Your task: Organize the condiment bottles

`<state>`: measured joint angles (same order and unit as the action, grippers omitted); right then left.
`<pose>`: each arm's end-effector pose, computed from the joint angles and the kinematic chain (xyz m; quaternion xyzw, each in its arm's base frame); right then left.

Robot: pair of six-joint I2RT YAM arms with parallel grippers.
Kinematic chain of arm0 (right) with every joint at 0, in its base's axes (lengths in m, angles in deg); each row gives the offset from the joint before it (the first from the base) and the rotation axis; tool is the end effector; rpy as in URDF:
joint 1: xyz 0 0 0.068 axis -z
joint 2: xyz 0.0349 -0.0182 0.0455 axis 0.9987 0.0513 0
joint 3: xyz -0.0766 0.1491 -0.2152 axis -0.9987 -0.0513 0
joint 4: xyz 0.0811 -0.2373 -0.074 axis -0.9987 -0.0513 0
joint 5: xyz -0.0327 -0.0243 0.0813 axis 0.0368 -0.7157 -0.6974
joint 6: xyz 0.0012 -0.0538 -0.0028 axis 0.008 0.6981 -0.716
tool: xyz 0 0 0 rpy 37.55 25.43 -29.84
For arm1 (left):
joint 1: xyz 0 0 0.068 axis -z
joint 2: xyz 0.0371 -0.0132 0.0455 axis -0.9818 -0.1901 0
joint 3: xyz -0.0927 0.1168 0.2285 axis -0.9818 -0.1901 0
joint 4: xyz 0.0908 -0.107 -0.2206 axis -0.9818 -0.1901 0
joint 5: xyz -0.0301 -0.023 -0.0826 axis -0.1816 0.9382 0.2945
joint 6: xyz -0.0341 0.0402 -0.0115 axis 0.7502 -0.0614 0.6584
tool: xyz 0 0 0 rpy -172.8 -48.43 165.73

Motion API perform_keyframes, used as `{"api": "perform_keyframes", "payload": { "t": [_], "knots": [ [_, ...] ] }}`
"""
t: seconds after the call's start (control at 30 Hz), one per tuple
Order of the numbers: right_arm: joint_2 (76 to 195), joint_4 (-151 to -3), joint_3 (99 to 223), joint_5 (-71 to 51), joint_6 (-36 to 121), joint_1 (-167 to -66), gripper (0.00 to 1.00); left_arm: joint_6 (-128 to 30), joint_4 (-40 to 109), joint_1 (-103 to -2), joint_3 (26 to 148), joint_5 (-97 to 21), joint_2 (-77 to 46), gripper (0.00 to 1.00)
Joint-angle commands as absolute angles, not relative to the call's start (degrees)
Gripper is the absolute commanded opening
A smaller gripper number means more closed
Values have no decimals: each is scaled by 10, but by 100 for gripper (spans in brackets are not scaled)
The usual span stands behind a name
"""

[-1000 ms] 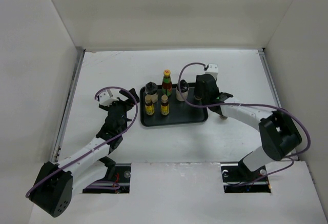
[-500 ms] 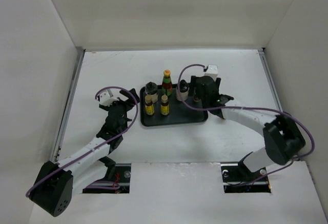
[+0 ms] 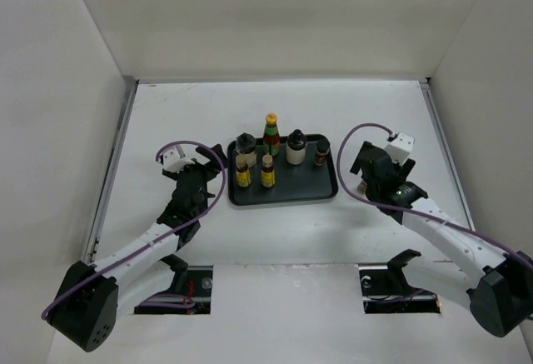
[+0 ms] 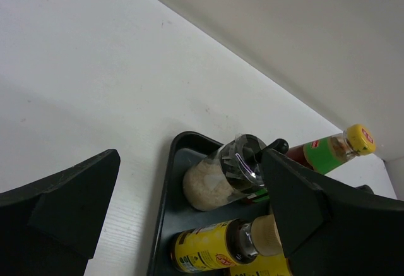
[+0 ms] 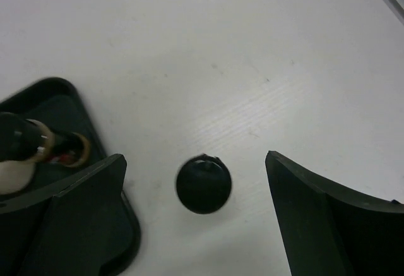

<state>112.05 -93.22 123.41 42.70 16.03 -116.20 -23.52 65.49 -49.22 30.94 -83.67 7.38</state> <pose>0.1948 0.0797 0.2526 0.2050 0.8158 -0.0754 0.5356 0.1793 -0.0780 0.2199 -0.2623 0.6740 -0.1650 0.6706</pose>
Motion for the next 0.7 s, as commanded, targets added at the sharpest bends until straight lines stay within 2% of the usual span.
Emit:
{"api": "perform_keyframes", "payload": {
  "t": [0.0, 0.1, 0.33, 0.43, 0.5, 0.67],
  "knots": [
    [1130, -969, 1221, 413, 123, -1153, 97, -230, 671, -488, 315, -828, 81, 99],
    [1154, -941, 1213, 380, 126, -1145, 91, -230, 670, -488, 315, -828, 82, 99],
    [1219, -857, 1209, 362, 150, -1125, 67, -230, 671, -487, 316, -828, 76, 99],
    [1236, -852, 1215, 376, 156, -1121, 46, -230, 671, -488, 315, -828, 80, 99],
    [1223, -854, 1216, 394, 159, -1124, 38, -230, 671, -489, 314, -828, 81, 99],
    [1142, -927, 1254, 443, 164, -1183, 36, -230, 673, -490, 314, -828, 78, 99]
  ]
}}
